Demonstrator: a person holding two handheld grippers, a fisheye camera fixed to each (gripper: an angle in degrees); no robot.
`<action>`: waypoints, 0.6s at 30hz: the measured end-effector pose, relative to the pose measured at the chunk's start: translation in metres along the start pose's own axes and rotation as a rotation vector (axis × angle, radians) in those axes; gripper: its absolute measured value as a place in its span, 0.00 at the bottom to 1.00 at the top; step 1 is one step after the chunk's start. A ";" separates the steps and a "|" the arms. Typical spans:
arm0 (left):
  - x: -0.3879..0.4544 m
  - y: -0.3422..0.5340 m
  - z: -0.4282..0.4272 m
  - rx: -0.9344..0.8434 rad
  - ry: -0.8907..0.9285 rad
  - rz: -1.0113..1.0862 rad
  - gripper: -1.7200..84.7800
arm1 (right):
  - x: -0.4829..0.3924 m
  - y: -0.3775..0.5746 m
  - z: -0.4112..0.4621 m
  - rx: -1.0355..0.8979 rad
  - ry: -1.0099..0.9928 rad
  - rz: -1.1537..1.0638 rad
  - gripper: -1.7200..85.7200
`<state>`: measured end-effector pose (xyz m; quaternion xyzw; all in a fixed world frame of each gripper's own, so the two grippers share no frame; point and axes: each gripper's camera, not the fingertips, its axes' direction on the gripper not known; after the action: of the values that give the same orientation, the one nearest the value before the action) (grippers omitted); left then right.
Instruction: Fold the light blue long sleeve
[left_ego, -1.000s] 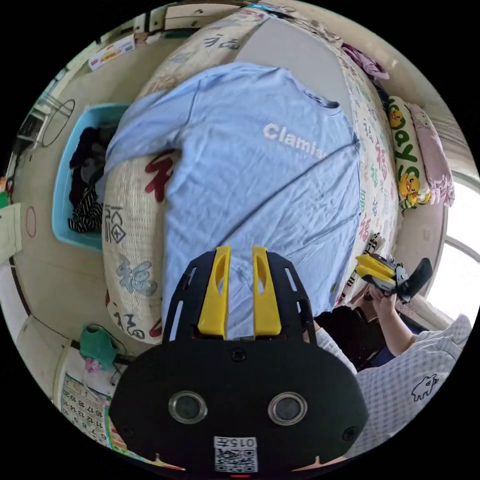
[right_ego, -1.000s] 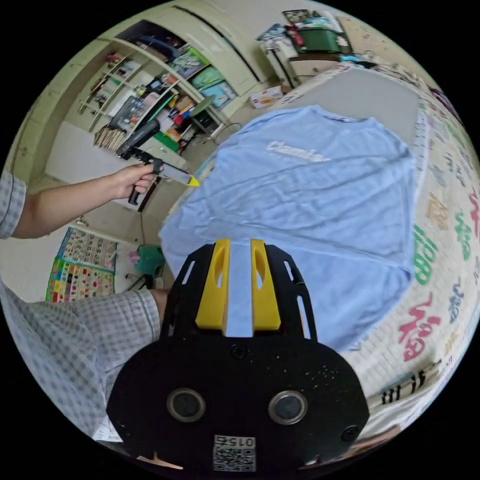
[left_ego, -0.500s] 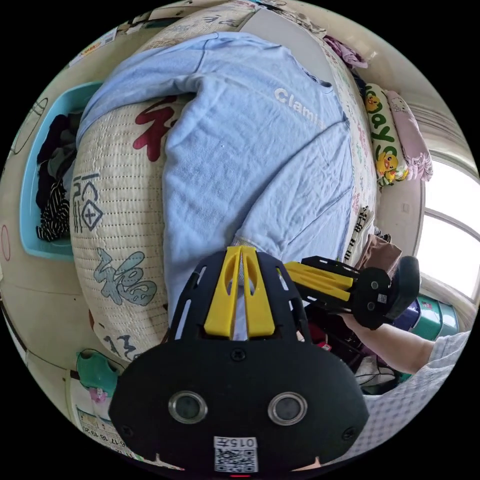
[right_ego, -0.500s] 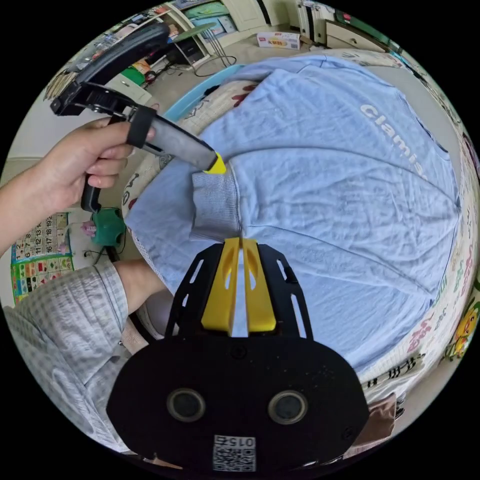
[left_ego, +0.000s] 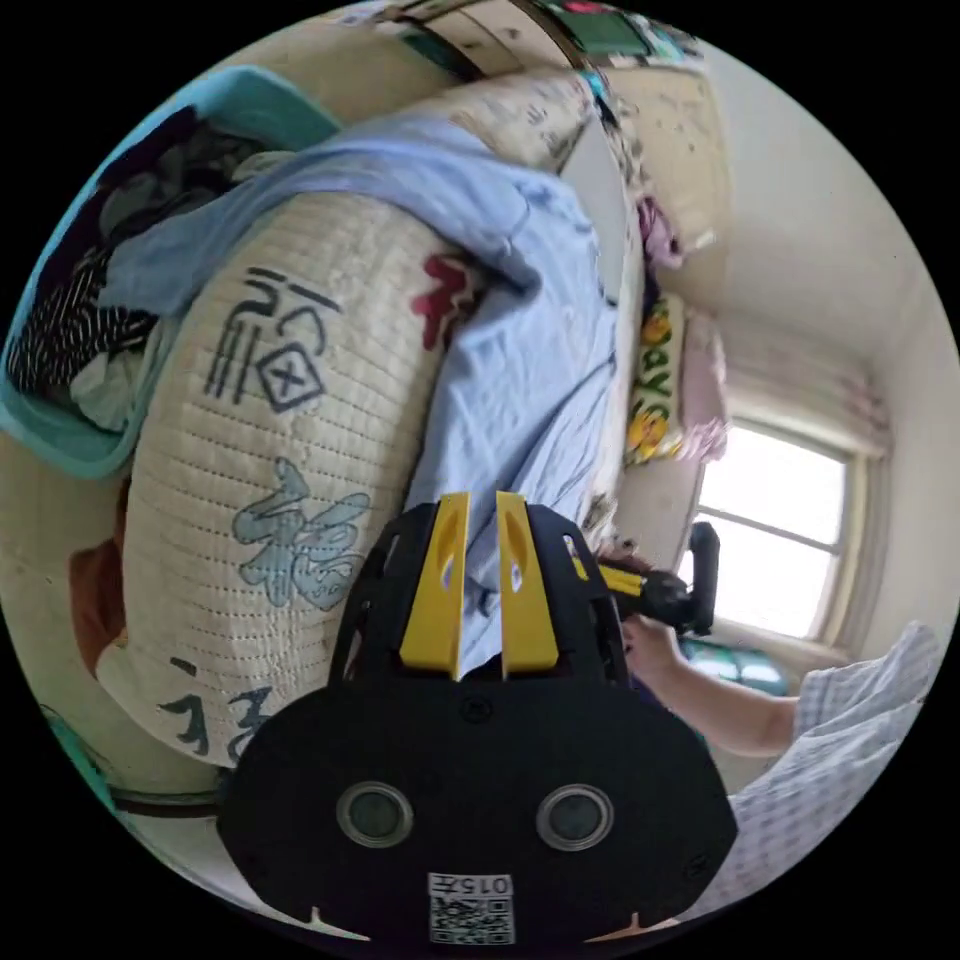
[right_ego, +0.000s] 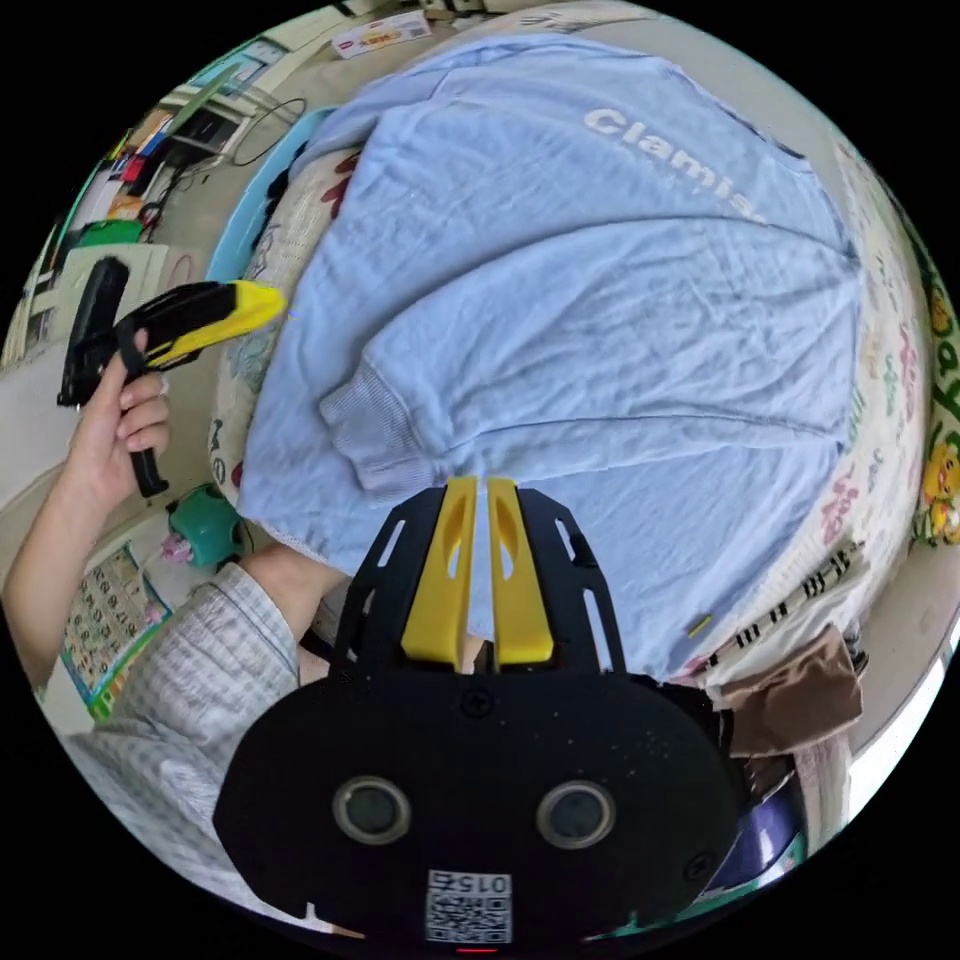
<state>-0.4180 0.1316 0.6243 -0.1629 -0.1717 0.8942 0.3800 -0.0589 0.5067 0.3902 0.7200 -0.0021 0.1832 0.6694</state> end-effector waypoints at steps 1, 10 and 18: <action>-0.033 0.003 -0.022 0.070 0.117 -0.073 0.09 | 0.001 -0.004 -0.007 0.010 0.036 0.056 0.05; -0.257 0.025 -0.081 0.486 0.520 -0.640 0.16 | -0.059 -0.136 -0.067 0.231 -0.003 -0.035 0.08; -0.354 -0.003 -0.069 0.494 0.518 -0.822 0.18 | -0.101 -0.234 -0.053 0.180 0.080 -0.091 0.08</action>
<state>-0.1546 -0.1141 0.6211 -0.2032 0.0931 0.6162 0.7552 -0.1083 0.5576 0.1397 0.7687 0.0740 0.1807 0.6090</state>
